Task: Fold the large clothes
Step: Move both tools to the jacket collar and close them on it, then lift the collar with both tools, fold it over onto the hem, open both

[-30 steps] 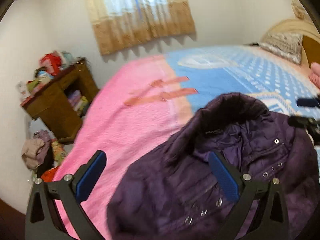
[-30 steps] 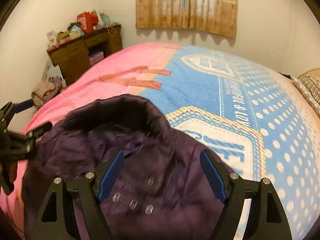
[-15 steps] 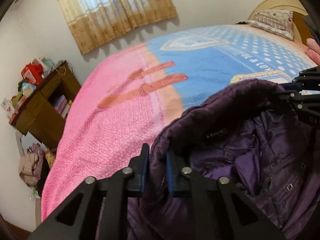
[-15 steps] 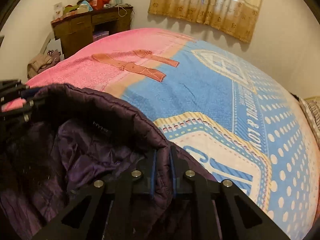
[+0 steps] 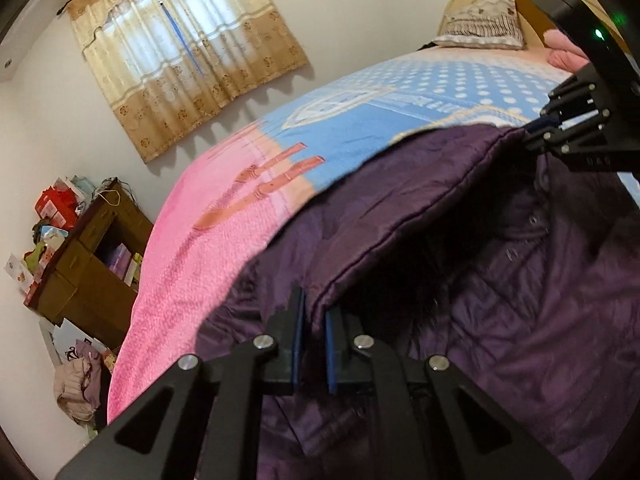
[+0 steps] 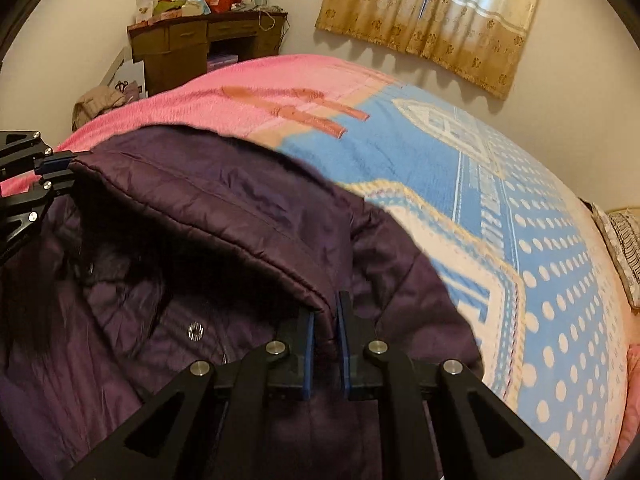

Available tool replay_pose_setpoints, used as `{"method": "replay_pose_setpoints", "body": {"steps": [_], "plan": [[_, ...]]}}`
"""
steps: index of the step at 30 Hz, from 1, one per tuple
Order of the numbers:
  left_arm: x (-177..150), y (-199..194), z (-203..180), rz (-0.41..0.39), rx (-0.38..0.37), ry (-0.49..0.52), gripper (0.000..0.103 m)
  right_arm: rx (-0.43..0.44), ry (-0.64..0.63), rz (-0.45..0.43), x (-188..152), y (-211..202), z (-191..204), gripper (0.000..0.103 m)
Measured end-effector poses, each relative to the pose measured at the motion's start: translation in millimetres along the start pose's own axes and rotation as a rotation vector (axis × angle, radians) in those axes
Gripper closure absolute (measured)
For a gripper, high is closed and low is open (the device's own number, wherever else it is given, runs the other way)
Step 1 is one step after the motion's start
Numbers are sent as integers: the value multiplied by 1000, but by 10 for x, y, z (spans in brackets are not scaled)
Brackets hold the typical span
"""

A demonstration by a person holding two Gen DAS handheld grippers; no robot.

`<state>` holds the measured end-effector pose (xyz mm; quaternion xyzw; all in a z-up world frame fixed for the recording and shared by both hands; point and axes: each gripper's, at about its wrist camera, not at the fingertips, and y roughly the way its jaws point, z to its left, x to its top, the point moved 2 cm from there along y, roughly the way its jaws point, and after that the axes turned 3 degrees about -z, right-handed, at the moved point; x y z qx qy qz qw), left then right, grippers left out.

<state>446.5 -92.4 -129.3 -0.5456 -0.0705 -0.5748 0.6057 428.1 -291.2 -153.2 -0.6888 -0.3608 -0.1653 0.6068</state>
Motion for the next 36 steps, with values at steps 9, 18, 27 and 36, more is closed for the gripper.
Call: {"method": "replay_pose_setpoints", "body": {"steps": [9, 18, 27, 36], "plan": [[-236, 330, -282, 103, -14, 77, 93, -55, -50, 97, -267, 209, 90, 94], [-254, 320, -377, 90, 3, 94, 94, -78, 175, 37, -18, -446, -139, 44], [-337, 259, -512, 75, 37, 125, 94, 64, 419, -75, 302, 52, -80, 44], [-18, -297, -169, -72, -18, -114, 85, 64, 371, 12, 27, 457, 74, 44]]}}
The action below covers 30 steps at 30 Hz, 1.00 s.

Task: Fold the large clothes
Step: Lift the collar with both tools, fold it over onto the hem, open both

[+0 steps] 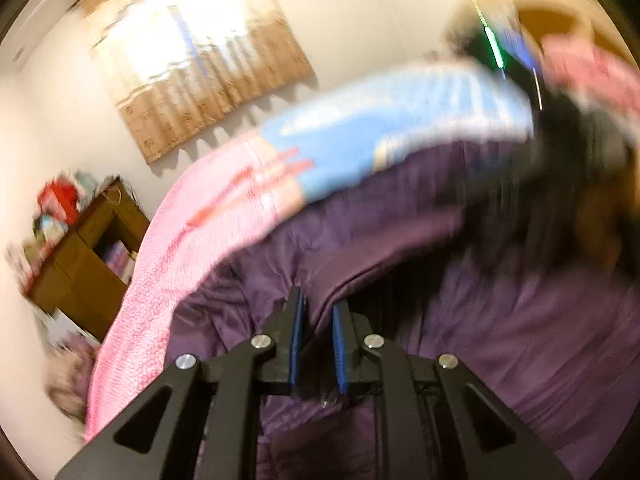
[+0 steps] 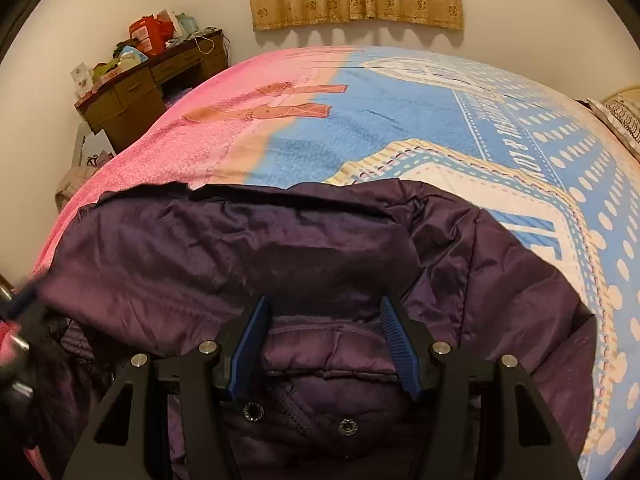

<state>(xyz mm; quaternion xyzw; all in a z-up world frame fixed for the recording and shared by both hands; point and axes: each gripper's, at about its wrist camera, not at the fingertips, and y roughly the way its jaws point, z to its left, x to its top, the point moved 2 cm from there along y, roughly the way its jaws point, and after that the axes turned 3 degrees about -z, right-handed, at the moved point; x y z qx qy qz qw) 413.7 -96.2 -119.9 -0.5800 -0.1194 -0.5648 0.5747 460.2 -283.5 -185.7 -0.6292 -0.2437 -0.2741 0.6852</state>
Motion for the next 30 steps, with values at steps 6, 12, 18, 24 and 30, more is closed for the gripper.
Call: {"method": "replay_pose_setpoints", "body": {"steps": [6, 12, 18, 24, 30], "plan": [[357, 9, 79, -24, -50, -212, 84, -16, -8, -8, -46, 59, 0, 44], [493, -337, 35, -149, -55, -249, 64, -1, 18, 3, -62, 129, -43, 44], [557, 208, 248, -26, 33, -253, 43, -8, 12, -16, -86, 112, -30, 44], [25, 928, 263, 208, 109, -242, 44, 52, 63, -41, -107, 55, -122, 44], [-95, 1025, 145, 232, 138, -202, 38, -5, 18, -27, -106, 99, -26, 43]]}}
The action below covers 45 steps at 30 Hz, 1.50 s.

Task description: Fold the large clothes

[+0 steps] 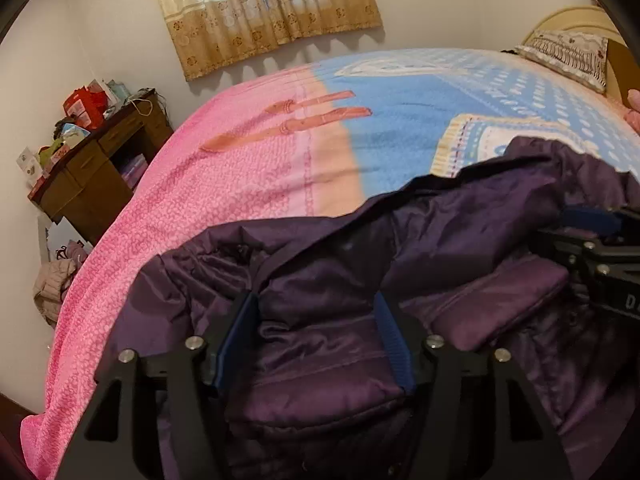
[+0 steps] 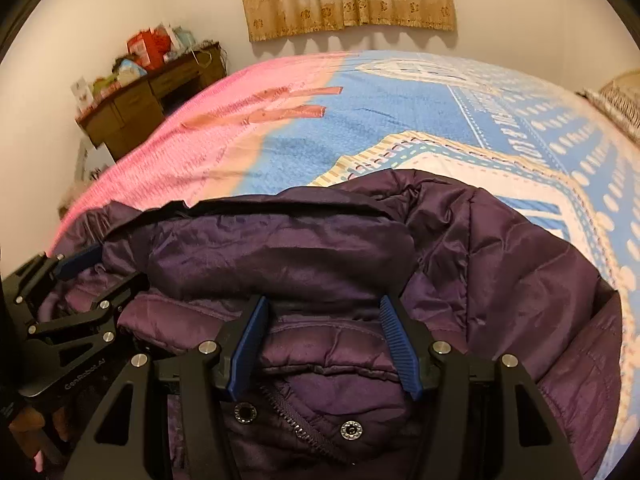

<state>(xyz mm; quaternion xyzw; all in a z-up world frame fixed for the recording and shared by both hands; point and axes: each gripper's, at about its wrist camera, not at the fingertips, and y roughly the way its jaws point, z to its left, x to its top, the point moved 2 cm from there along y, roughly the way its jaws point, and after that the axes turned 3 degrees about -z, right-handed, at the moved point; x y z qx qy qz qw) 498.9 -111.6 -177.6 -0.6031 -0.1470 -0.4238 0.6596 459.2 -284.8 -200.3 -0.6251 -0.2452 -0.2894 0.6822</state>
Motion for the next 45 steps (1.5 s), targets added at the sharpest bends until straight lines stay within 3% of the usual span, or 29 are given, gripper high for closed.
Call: {"method": "replay_pose_setpoints", "body": {"steps": [4, 11, 14, 17, 19, 20, 22, 25, 27, 32, 45], "plan": [[-42, 53, -6, 5, 1, -22, 35, -53, -40, 25, -3, 72, 69, 43], [-77, 24, 26, 10, -14, -58, 33, -69, -52, 37, -7, 130, 76, 43], [10, -153, 142, -59, -28, -115, 33, -61, -45, 32, -12, 131, 73, 43], [100, -370, 178, -150, -60, -158, 19, -56, -39, 28, -17, 131, 68, 43], [150, -420, 90, -167, -97, -134, 16, -49, -33, 25, -19, 126, 63, 43], [157, -409, 3, -165, -104, -100, 14, -43, -28, 23, -19, 124, 56, 43], [119, -255, -130, -103, -50, -37, 11, -33, -19, 23, -18, 121, 39, 43], [0, 63, -136, 18, -54, -55, 7, -35, -23, 23, -21, 121, 46, 43], [-8, 100, -77, 27, -69, -90, 4, -36, -23, 25, -19, 125, 53, 43], [-24, 106, -126, 15, -31, -66, 2, -44, -29, 28, -15, 132, 57, 43], [-46, 138, -117, 29, -45, -86, 0, -48, -32, 33, -8, 161, 76, 42]]}}
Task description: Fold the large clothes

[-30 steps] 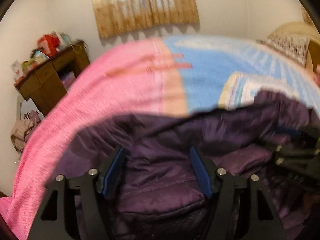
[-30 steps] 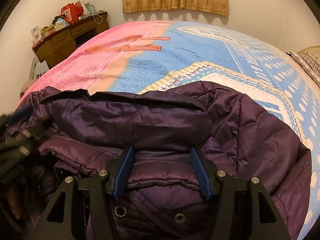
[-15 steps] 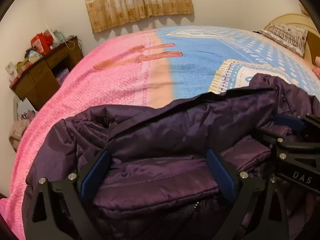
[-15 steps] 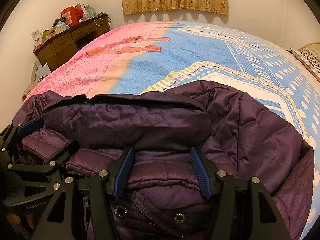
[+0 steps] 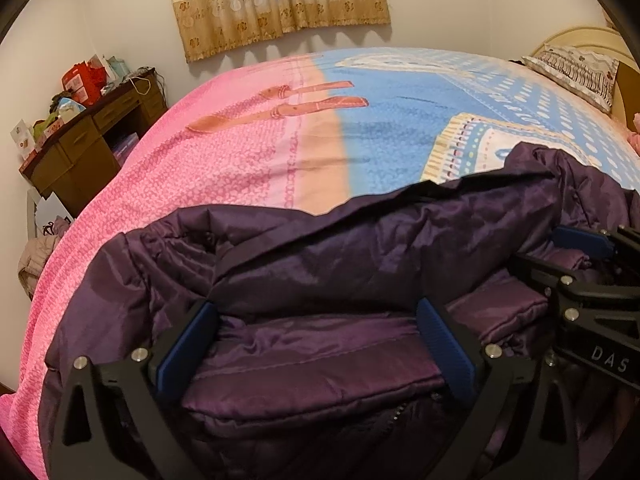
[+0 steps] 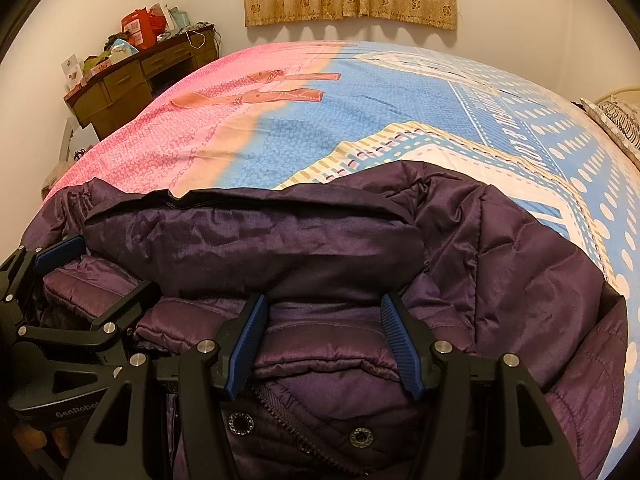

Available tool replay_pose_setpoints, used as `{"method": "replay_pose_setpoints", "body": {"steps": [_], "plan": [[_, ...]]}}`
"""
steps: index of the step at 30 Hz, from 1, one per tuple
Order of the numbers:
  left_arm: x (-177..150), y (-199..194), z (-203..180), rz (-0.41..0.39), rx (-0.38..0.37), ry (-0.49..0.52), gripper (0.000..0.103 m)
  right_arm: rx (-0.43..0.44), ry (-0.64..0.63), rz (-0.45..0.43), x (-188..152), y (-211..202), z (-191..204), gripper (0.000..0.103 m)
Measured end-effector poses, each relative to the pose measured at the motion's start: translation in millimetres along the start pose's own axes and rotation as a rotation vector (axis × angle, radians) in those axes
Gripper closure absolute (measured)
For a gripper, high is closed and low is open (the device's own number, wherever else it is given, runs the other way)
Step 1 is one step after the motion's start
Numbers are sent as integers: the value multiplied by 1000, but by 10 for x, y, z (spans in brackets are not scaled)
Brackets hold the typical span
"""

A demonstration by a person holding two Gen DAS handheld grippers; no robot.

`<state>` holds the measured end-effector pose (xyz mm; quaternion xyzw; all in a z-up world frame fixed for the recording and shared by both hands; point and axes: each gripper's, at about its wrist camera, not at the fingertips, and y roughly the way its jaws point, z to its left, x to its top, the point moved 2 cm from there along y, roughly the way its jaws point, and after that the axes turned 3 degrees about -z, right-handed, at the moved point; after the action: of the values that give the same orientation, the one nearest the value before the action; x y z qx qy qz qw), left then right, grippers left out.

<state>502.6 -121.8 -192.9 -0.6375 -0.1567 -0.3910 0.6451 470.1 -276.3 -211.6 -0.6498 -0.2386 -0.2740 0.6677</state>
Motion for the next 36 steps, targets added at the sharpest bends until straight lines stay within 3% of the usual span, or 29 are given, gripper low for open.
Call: {"method": "replay_pose_setpoints", "body": {"steps": [30, 36], "plan": [[0, 52, 2, 14, 10, 1, 0, -8, -14, 32, 32, 28, 26, 42], [91, -142, 52, 11, 27, 2, 0, 75, 45, 11, 110, -299, -105, 35]]}}
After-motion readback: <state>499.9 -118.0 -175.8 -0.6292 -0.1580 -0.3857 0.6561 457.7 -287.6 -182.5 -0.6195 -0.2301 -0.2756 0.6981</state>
